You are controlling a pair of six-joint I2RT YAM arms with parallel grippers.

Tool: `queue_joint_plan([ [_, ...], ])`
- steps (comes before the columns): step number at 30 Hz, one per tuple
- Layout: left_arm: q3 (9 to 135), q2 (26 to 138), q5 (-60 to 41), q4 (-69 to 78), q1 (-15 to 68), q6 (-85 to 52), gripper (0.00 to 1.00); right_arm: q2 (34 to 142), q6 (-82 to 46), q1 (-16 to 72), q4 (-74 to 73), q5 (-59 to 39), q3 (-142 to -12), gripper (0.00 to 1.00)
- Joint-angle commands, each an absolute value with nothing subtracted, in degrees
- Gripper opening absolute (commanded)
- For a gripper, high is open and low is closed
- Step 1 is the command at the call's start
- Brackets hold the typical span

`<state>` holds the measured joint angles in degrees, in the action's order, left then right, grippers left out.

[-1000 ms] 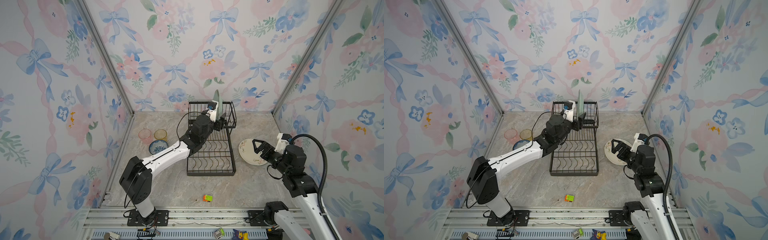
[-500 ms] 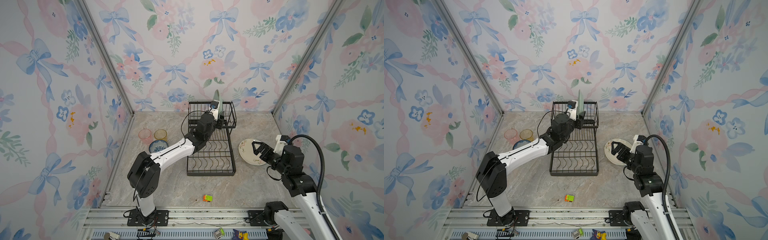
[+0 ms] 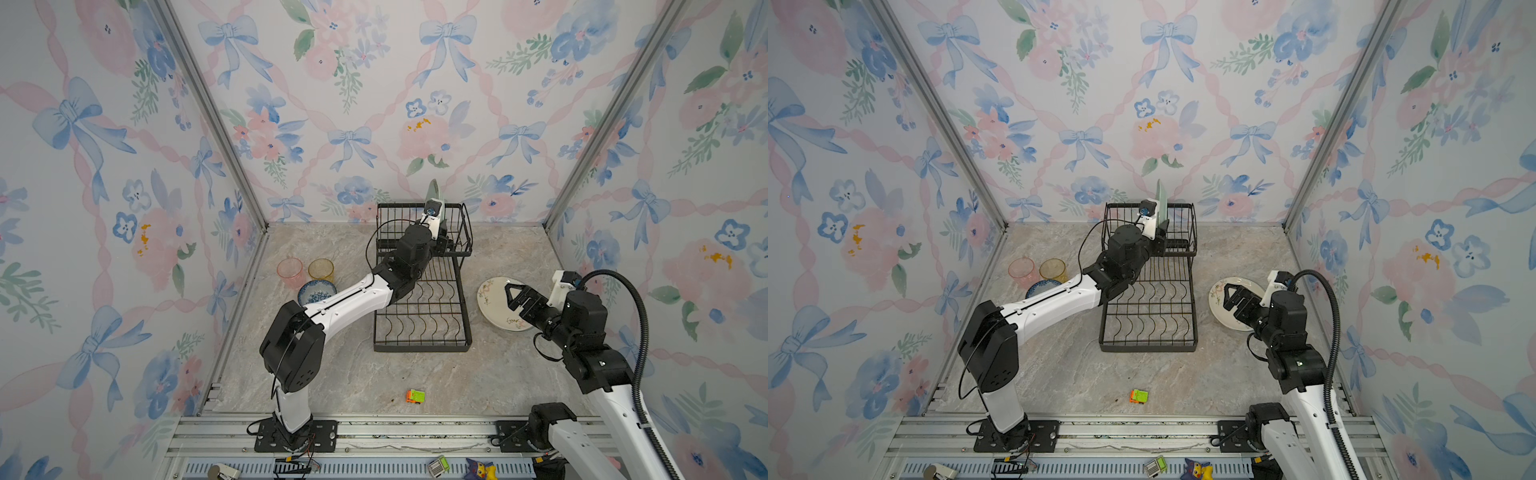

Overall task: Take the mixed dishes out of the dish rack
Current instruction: 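Close the left gripper on the green sunflower plate rim in the rack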

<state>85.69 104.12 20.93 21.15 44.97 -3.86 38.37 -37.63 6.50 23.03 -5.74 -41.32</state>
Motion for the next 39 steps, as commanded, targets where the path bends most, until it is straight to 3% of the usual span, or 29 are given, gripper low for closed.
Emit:
queue_joint_plan([
  [1, 87.28, 105.05, 22.41, 21.17, 44.34, -2.04, 0.37, 38.06, -36.47, 6.93, 24.70, -4.91, -40.96, 0.98],
  [6, 87.36, 105.36, 22.33, 20.97, 44.13, -1.77, 0.29, 37.62, -36.13, 6.94, 25.20, -4.57, -40.92, 0.98],
  [17, 87.54, 104.89, 22.80, 20.99, 44.09, 0.45, 0.26, 38.56, -36.30, 6.92, 25.09, -4.42, -40.72, 0.97],
  [18, 87.55, 104.87, 23.08, 20.97, 44.06, 0.76, 0.24, 38.79, -36.36, 6.92, 25.01, -4.49, -40.69, 0.97],
  [19, 87.62, 104.83, 23.58, 21.03, 44.03, 1.09, 0.14, 39.01, -36.36, 6.89, 24.92, -4.57, -40.69, 0.97],
  [21, 87.75, 104.84, 24.56, 21.02, 44.03, 1.79, 0.07, 39.44, -36.56, 6.91, 24.83, -4.74, -40.78, 0.97],
  [39, 87.54, 101.69, 23.70, 21.19, 43.50, 1.37, 0.06, 39.90, -36.84, 6.86, 24.95, -4.55, -40.32, 0.98],
])
